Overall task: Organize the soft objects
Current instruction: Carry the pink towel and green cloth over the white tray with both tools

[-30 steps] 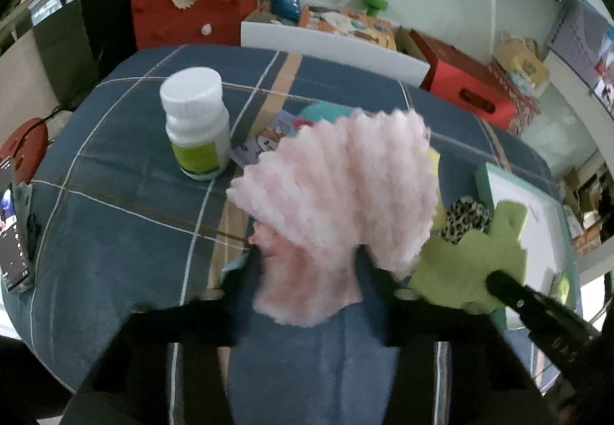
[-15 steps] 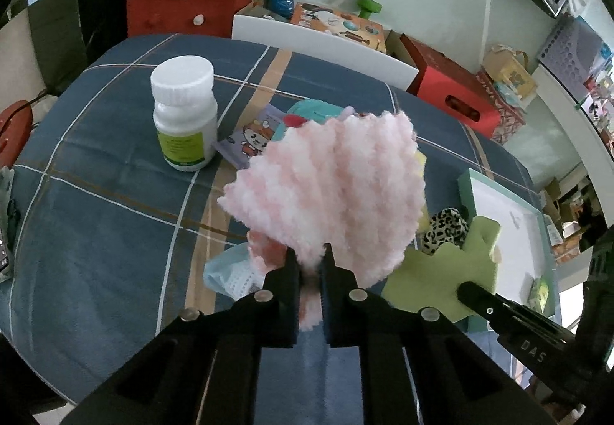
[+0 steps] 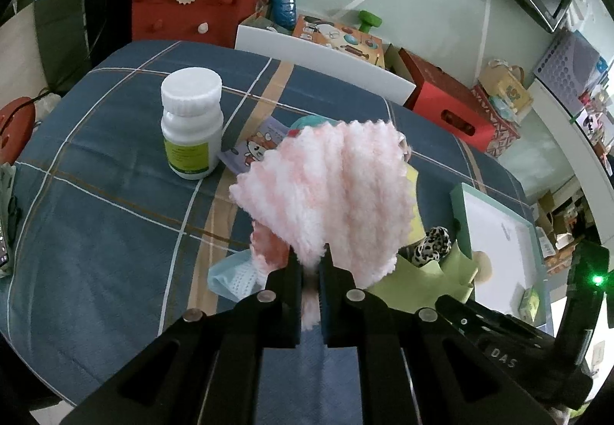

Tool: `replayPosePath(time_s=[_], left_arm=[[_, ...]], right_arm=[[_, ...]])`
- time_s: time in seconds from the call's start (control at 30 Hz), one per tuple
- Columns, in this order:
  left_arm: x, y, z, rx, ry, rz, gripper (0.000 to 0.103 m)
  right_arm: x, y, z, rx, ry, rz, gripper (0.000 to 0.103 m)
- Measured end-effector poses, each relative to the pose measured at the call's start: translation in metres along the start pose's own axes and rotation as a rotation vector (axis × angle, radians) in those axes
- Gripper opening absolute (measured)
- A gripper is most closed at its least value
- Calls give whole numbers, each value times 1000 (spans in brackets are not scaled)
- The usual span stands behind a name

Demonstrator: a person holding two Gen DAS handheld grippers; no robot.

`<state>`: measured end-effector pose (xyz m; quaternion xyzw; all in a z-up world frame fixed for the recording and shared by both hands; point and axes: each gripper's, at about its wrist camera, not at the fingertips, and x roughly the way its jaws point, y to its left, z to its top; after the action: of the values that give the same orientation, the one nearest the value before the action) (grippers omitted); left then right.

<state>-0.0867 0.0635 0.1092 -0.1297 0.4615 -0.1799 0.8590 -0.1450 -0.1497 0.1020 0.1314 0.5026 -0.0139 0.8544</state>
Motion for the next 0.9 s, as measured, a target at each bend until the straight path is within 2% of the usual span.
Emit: replayPosePath(time_s=[0.07,0.13,0.2,0.3,0.47,0.9], left_arm=[[1,1,0,-5,4,-3,7],[1,2,0,-9,5,-5,7],[1,3,0,-13,6,-7,7],[2,4,0,-19,9,-10,7],[1,3,0,-22,5,-14,7],[-20,3,4,-37,-87,-57,7]], right_arm=[[8,-1,-1,0,26,-10,40],[12,-4,-2,7,42,-12,32],[8,-5,-1,7,23,-14,18],[1,-4,0,-7,-10,-11,9],[-6,-2,2,-1,-35,14,7],[-75,4,8,19,-268,174,6]])
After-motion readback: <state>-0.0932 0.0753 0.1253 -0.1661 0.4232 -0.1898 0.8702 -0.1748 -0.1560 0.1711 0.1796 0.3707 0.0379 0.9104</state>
